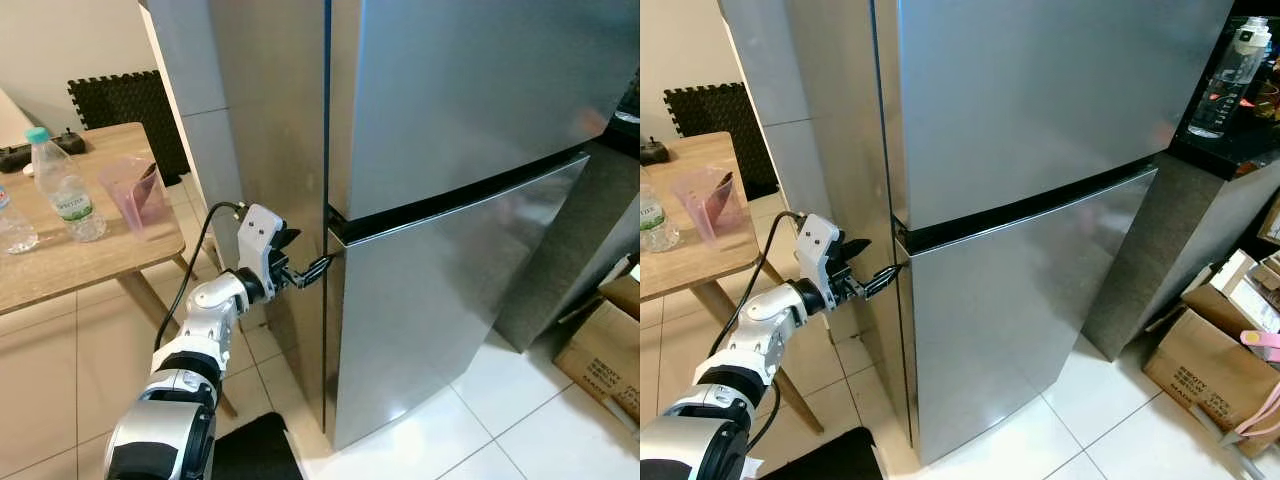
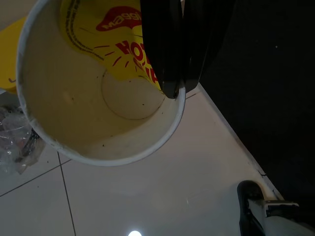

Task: Restocking fridge

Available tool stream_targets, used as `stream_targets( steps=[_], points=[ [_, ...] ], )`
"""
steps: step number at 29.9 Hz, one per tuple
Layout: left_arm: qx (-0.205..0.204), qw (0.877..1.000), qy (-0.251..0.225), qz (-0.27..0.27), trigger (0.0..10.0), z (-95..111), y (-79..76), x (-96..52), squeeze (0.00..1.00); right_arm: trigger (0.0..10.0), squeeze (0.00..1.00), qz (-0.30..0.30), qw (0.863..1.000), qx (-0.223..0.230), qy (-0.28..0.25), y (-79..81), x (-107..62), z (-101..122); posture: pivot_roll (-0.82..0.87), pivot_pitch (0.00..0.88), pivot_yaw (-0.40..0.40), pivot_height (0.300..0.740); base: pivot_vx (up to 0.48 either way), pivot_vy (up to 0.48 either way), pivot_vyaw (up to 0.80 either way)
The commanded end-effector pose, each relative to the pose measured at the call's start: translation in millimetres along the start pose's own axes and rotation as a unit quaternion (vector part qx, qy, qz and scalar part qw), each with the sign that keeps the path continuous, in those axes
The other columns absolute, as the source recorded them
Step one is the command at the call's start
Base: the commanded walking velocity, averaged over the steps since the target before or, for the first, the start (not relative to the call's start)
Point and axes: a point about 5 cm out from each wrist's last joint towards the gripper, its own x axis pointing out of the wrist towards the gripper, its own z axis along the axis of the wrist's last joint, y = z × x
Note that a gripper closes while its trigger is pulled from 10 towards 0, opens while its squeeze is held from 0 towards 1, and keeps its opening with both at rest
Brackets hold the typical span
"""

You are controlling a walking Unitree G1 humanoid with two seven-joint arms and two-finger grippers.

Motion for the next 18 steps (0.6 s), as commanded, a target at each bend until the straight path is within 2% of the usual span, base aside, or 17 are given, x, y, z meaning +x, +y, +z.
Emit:
stream_targets(
  steps=[1,9,13,14,18],
  points=[
    [0.001,1.000,-0.014,-0.008,10.0,5.9,-4.7,8.5,0.00,10.0,0.00,0.000,1.000,0.005,0.001,0.7,-0.2,-1.4,-0.10,0.000,-0.019,0.740,0.000,0.000,0.00],
    [0.006,0.998,-0.028,-0.052,10.0,10.1,-16.8,17.5,0.00,10.0,0.00,-0.001,1.000,0.006,0.001,1.1,-0.1,-1.4,-0.10,0.000,-0.019,0.740,0.000,0.000,0.00],
    [-0.001,0.996,-0.039,-0.085,10.0,11.6,-23.6,20.2,0.00,10.0,0.00,0.000,1.000,0.005,0.001,1.7,-0.1,-1.7,-0.10,0.000,-0.018,0.740,0.000,0.000,0.00],
    [-0.005,0.993,-0.044,-0.112,10.0,12.0,-29.3,22.3,0.00,10.0,0.00,0.000,1.000,0.005,0.002,1.9,-0.1,-1.7,-0.10,0.000,-0.018,0.740,0.000,0.000,0.00],
    [0.002,0.991,-0.029,-0.133,10.0,9.7,-33.2,23.6,0.00,10.0,0.00,0.000,1.000,0.005,0.002,2.7,-0.1,-1.9,-0.10,0.000,-0.013,0.740,0.000,0.000,0.00]
  ],
)
